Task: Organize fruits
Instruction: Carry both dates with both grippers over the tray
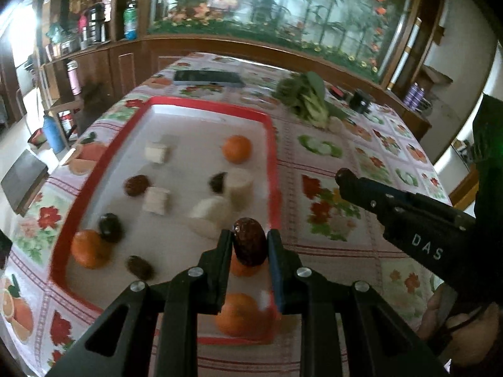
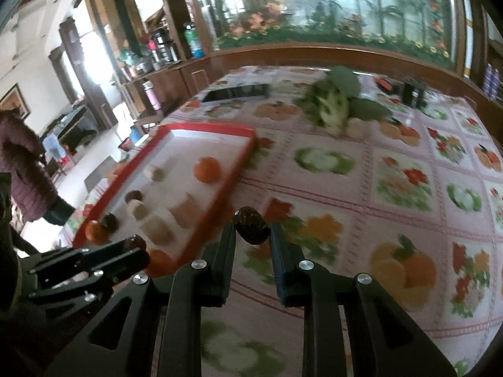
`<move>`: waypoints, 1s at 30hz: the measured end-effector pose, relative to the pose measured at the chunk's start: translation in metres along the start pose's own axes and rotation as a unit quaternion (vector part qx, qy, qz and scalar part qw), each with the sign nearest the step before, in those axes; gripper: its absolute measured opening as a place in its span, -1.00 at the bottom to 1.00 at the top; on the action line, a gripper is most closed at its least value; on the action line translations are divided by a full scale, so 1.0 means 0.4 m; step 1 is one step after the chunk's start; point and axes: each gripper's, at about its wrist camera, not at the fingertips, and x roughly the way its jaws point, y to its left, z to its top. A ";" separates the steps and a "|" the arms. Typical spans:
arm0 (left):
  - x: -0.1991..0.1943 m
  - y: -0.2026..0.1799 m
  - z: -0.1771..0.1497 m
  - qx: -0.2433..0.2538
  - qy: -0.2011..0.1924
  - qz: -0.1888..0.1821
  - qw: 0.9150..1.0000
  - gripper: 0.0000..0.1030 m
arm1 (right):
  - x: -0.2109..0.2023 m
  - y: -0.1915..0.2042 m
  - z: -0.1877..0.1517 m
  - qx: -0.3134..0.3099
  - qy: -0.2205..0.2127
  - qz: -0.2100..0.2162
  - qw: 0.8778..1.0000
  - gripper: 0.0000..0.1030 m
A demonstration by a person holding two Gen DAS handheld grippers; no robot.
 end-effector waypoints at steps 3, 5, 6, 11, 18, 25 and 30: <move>-0.009 0.044 0.007 -0.014 -0.006 0.010 1.000 -0.51 | 0.020 0.032 0.025 -0.008 0.000 0.011 1.000 -0.59; -0.011 0.073 0.009 -0.024 -0.006 0.017 1.000 -0.51 | 0.034 0.055 0.039 -0.015 0.001 0.016 1.000 -0.59; -0.013 0.086 0.009 -0.029 -0.007 0.021 0.999 -0.51 | 0.042 0.068 0.047 -0.019 0.001 0.019 1.000 -0.59; -0.014 0.150 0.008 -0.054 -0.008 0.037 0.998 -0.51 | 0.077 0.127 0.075 -0.040 0.003 0.029 0.999 -0.59; 0.012 0.183 -0.001 -0.069 0.007 0.038 0.997 -0.51 | 0.158 0.209 0.100 -0.082 0.019 0.041 0.996 -0.59; 0.049 0.161 -0.008 -0.053 0.026 0.030 0.998 -0.51 | 0.246 0.233 0.097 -0.102 0.050 0.036 0.993 -0.59; 0.075 0.155 -0.010 -0.050 0.038 0.027 0.998 -0.51 | 0.287 0.231 0.089 -0.120 0.069 0.024 0.990 -0.58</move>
